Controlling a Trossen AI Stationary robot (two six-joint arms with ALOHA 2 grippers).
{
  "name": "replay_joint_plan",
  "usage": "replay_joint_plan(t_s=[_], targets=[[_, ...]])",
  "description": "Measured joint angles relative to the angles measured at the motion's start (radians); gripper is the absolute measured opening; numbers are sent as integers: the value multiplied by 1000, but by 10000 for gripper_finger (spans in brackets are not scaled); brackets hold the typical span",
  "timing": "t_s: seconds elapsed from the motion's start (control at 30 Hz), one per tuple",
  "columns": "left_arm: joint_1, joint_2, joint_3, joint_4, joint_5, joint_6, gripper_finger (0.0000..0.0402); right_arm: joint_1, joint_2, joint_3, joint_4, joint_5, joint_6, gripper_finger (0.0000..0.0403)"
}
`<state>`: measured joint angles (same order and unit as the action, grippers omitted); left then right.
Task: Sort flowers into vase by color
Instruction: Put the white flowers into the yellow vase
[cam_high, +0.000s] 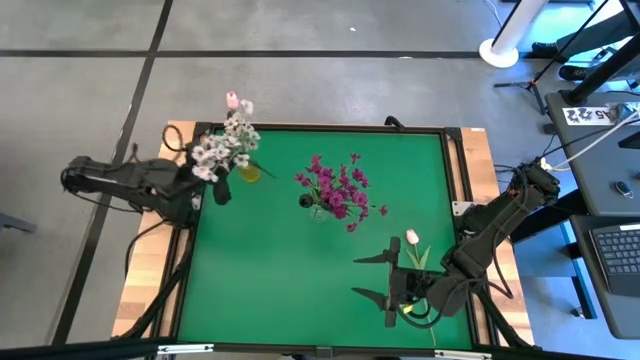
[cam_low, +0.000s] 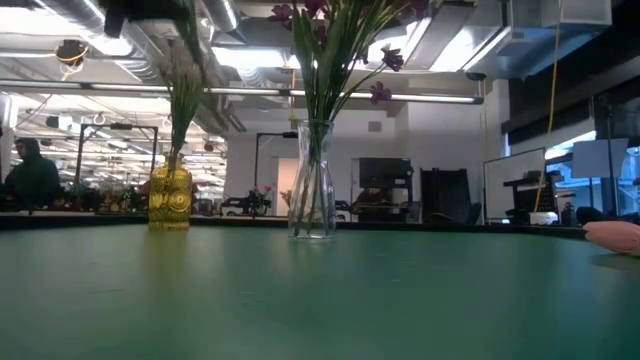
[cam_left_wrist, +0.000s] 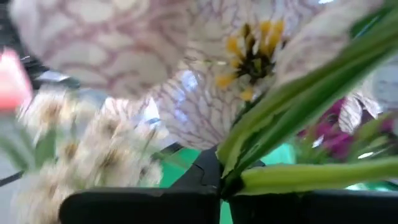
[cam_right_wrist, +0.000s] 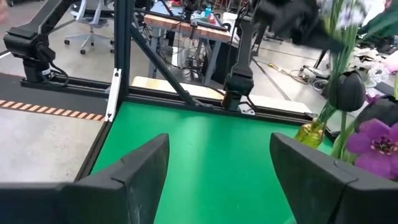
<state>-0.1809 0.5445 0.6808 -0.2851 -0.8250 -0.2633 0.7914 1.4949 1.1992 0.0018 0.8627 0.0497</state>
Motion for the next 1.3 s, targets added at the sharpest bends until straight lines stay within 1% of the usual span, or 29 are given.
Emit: replay_joint_plan(t_s=[0.17, 0.23, 0.27, 0.4, 0.57, 0.7, 1.0, 1.17, 1.23, 1.3], targets=[[-55, 5, 128, 1, 5, 85, 0, 0, 0, 0, -7, 0, 24, 276], [-69, 5, 174, 2, -11, 118, 0, 0, 0, 0, -7, 0, 25, 276], [-75, 5, 195, 3, -29, 138, 0, 0, 1, 0, -7, -1, 25, 276], [-83, 6, 266, 2, -160, 208, 0, 0, 1, 0, -7, -1, 25, 276], [-83, 6, 332, 2, -262, 268, 0, 0, 1, 0, -15, -1, 25, 276], [-83, 6, 364, 2, -322, 303, 0, 0, 1, 0, -32, -2, 37, 276], [-82, 5, 387, -1, -549, 363, 0, 0, 1, 0, -82, -2, 81, 276], [-82, 5, 387, -55, -557, 310, 0, 0, 2, 0, -81, -2, 81, 276], [-83, 5, 387, -122, -562, 277, 0, 0, 2, 0, -81, -2, 81, 276], [-82, 5, 387, -216, -595, 233, 0, 0, 2, 0, -81, -2, 81, 276]])
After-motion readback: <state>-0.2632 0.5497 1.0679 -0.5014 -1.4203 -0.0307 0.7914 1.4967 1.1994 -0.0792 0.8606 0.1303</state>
